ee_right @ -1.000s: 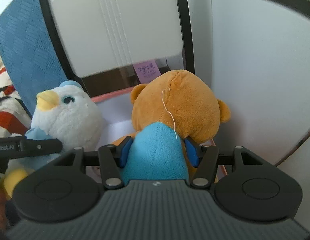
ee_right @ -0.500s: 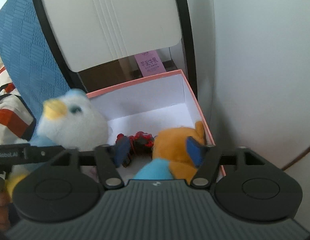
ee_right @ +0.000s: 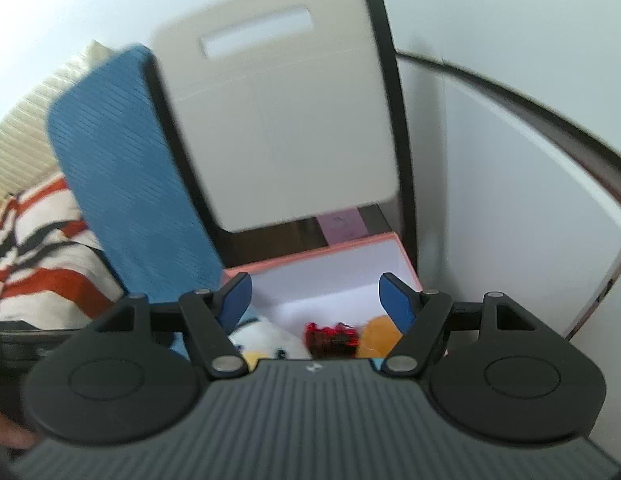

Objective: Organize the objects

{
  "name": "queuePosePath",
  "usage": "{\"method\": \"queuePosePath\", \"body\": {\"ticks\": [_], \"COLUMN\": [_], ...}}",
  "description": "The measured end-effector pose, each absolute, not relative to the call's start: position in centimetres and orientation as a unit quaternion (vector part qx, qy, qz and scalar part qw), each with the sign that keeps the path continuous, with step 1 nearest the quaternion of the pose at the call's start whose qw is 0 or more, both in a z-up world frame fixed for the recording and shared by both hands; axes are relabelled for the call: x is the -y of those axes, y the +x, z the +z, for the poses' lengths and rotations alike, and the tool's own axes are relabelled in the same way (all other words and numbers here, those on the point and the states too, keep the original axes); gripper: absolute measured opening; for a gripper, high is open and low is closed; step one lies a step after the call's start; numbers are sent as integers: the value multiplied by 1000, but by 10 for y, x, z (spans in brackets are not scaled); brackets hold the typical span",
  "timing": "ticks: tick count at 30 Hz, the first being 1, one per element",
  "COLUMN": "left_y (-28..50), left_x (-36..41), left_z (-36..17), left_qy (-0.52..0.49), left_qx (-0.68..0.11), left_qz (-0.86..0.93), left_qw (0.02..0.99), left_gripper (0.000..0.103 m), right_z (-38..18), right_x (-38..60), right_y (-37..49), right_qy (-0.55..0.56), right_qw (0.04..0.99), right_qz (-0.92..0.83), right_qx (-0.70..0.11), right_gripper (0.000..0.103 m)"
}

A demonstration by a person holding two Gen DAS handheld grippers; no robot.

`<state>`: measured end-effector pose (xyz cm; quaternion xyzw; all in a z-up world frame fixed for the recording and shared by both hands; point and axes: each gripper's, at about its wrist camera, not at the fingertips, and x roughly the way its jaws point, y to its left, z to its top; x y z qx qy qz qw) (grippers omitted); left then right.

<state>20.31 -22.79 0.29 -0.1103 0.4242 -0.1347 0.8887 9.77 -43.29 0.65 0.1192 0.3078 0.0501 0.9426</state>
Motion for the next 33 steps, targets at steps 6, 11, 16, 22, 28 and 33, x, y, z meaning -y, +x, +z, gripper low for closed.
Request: {"method": "queuePosePath", "body": {"ticks": [6, 11, 16, 22, 28, 33], "left_y": [167, 143, 121, 93, 68, 53], "left_x": [213, 191, 176, 168, 170, 172], "left_z": [36, 40, 35, 29, 19, 13], "left_qy": [-95, -107, -115, -114, -111, -106], "left_qx": [-402, -401, -400, -390, -388, -374], "left_qz": [-155, -159, -162, -168, -176, -171], "left_qw": [897, 896, 895, 898, 898, 905], "left_gripper": [97, 97, 99, 102, 102, 102], "right_z": [28, 31, 29, 14, -8, -26], "right_x": [412, 389, 370, 361, 355, 350], "right_y": [59, 28, -1, -23, -41, -49], "right_qy": [130, 130, 123, 126, 131, 122], "right_qw": [944, 944, 944, 943, 942, 943], "right_qz": [50, 46, 44, 39, 31, 28], "right_qx": [-298, -299, -304, -306, -308, -308], "right_gripper": [72, 72, 72, 72, 73, 73]}}
